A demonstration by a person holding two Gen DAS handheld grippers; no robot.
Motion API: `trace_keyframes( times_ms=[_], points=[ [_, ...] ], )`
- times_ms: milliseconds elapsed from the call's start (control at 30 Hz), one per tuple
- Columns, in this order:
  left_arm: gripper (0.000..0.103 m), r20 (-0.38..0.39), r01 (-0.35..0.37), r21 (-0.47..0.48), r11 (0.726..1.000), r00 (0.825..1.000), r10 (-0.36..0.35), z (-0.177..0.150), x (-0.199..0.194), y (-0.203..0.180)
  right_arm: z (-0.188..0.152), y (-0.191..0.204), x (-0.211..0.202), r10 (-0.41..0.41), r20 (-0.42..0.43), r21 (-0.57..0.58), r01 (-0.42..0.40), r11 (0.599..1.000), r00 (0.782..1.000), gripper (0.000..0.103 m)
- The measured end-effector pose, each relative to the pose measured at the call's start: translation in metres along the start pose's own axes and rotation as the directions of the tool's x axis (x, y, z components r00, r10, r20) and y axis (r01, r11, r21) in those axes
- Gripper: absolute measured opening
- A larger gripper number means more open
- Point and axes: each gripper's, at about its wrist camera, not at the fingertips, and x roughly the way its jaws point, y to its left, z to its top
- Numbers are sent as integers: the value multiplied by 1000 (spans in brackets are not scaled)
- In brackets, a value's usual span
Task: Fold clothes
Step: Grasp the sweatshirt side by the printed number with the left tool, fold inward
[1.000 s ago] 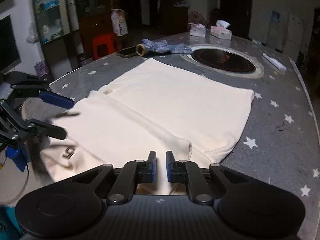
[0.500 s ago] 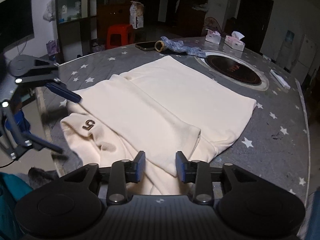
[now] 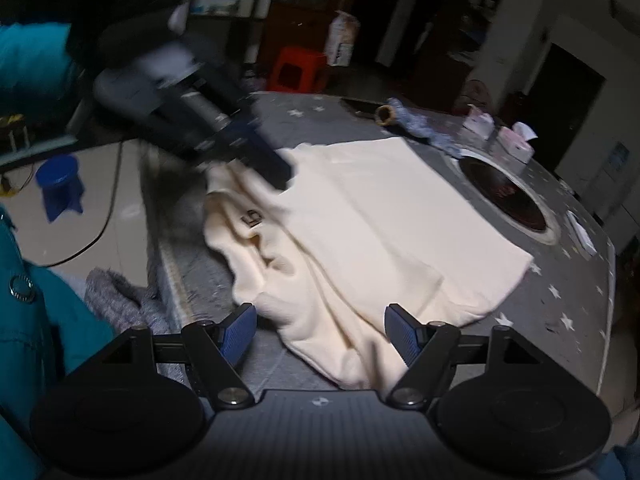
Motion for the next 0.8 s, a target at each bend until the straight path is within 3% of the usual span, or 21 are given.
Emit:
trace_keyframes(
  times_ms=[133, 267, 367, 533, 667, 800],
  points=[
    [14, -42, 42, 104, 994, 998, -37, -12, -19, -10, -5, 7, 3, 20, -9, -36, -20, 999, 1000, 72],
    [57, -77, 51, 206, 977, 996, -35, -25, -22, -28, -8, 6, 11, 20, -15, -24, -20, 1000, 1000, 73],
    [61, -95, 60, 280, 958, 995, -34, -36, -19, -41, -6, 3, 15, 24, -8, -15, -24, 1000, 1000, 73],
    [59, -83, 65, 287, 956, 996, -43, -38, -7, -46, -5, -1, 18, 21, -7, -6, -21, 1000, 1000, 73],
    [18, -75, 61, 245, 968, 996, -44, -32, 2, -37, -4, -1, 17, 19, -5, -9, -19, 1000, 1000, 73],
    [8, -26, 48, 170, 984, 999, -44, -18, 4, -23, -3, 1, 15, 17, 7, -21, -17, 1000, 1000, 74]
  ],
)
